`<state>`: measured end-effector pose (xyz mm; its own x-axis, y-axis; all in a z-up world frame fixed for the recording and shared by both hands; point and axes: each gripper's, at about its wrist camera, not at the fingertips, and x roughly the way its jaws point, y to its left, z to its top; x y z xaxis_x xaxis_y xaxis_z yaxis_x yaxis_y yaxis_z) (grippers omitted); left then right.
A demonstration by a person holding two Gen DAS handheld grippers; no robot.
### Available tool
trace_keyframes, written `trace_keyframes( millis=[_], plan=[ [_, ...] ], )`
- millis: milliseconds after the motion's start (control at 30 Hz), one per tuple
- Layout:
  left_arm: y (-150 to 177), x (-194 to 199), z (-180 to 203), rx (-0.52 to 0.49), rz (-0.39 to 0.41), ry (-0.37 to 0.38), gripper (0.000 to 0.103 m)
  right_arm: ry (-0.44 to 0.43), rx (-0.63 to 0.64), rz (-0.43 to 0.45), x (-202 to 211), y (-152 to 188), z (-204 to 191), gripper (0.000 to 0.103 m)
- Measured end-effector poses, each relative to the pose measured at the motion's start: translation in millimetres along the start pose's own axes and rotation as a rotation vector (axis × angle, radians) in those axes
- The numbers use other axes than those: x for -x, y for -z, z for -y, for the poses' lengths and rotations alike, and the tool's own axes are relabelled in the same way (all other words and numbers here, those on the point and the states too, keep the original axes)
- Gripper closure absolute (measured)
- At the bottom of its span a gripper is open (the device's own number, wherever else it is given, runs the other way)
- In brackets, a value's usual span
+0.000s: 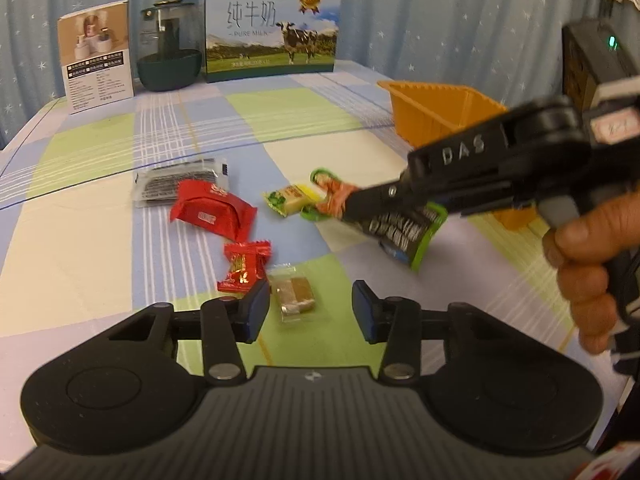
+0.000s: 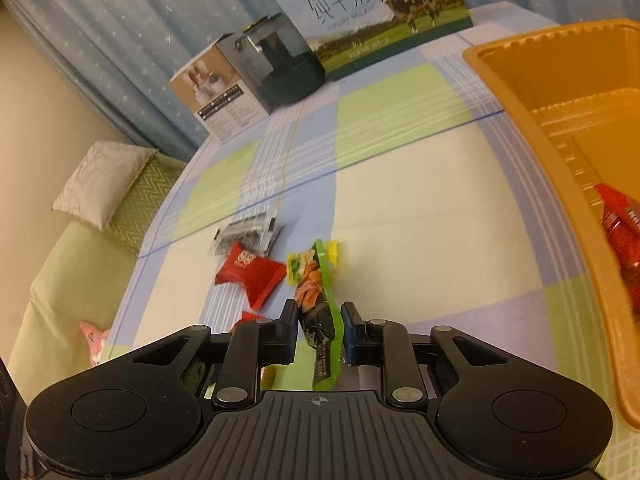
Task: Organize snacks
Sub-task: 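Grasp the green-edged snack stick with the right tool and lift it, then close the left tool on the clear-wrapped brown snack while the right tool holds the stick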
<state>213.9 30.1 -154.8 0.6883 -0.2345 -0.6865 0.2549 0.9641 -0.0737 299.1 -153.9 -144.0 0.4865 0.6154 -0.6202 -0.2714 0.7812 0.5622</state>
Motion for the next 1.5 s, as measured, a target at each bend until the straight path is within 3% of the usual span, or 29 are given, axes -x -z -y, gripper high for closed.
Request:
trace_keyframes(
  millis=[300, 467, 667, 1100, 1500],
  plan=[
    [0.4, -17.3, 5.6, -0.004, -0.022, -0.045, 0.065, 0.047, 0.117, -0.01, -4.2, 4.5, -12.8, 0.08],
    [0.4, -16.4, 5.0, 0.002, -0.023, -0.067, 0.081, 0.084, 0.225, -0.022, -10.7, 11.3, -23.4, 0.08],
    [2.3, -11.6, 4.6, 0.022, -0.032, -0.059, 0.084, 0.096, 0.253, -0.029, -12.5, 12.6, -27.5, 0.08],
    [1.1, 7.2, -2.5, 0.094, -0.015, -0.043, 0.084, 0.086, 0.223, 0.042, 9.6, 11.9, -31.3, 0.08],
    [-6.9, 37.3, 9.5, 0.142, 0.012, -0.098, 0.084, 0.135, 0.185, 0.086, 55.5, 36.9, -39.0, 0.08]
  ],
)
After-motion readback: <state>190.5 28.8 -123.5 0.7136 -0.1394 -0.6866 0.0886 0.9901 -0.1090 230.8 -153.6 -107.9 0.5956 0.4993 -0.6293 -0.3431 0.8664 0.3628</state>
